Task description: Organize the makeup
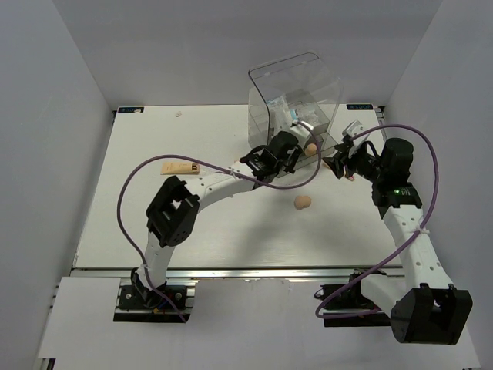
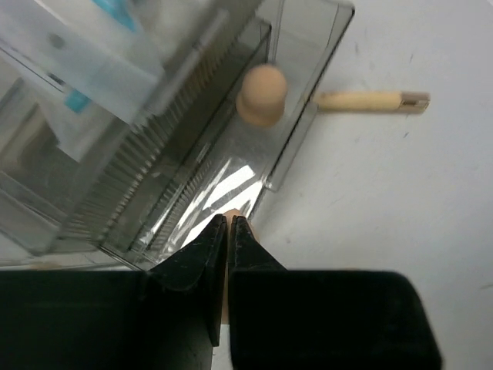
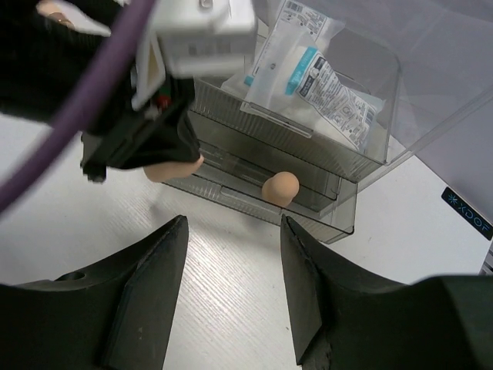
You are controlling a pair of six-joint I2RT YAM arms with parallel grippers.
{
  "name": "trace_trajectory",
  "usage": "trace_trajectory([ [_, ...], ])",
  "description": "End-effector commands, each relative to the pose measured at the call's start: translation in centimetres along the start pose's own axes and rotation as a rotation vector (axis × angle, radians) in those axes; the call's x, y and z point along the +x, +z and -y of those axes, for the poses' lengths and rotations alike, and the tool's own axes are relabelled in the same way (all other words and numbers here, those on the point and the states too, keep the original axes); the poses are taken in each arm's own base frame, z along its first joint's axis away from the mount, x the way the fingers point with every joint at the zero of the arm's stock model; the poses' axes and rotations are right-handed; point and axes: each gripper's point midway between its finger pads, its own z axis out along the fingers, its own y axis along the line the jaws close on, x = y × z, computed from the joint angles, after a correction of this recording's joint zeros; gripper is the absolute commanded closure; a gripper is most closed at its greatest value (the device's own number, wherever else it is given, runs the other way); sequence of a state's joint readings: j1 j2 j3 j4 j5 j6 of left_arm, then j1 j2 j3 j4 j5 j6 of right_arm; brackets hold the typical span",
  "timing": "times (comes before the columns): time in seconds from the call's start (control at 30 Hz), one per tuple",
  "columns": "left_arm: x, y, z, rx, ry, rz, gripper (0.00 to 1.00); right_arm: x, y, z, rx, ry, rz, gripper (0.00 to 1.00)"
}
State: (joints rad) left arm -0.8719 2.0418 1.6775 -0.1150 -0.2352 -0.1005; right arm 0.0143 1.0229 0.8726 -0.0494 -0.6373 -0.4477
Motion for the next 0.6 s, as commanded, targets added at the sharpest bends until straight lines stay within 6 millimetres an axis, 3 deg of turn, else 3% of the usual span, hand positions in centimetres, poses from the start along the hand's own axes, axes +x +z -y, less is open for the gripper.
trace_trajectory([
  [0.0, -2.5, -0.3, -1.3, -0.086, 0.137, 0.049, 0.8, -0.6, -0.3, 0.1, 0.013, -0.009, 0.025, 0.43],
  [0.13, -2.4, 0.8, -1.9, -0.128, 0.158, 0.054, 0.75, 0.0, -0.7, 0.7, 0.03, -0.007, 0.011, 0.43],
  [0.43, -4.5, 1.0, -2.5, -0.179, 0.141, 0.121, 0.76, 0.9, -1.1, 0.1, 0.026, 0.004, -0.007, 0.43],
  [0.57, -3.9, 1.4, -3.0, -0.204, 0.17, 0.11, 0.76, 1.6, -1.0, -0.3, 0.017, 0.016, -0.021, 0.43],
])
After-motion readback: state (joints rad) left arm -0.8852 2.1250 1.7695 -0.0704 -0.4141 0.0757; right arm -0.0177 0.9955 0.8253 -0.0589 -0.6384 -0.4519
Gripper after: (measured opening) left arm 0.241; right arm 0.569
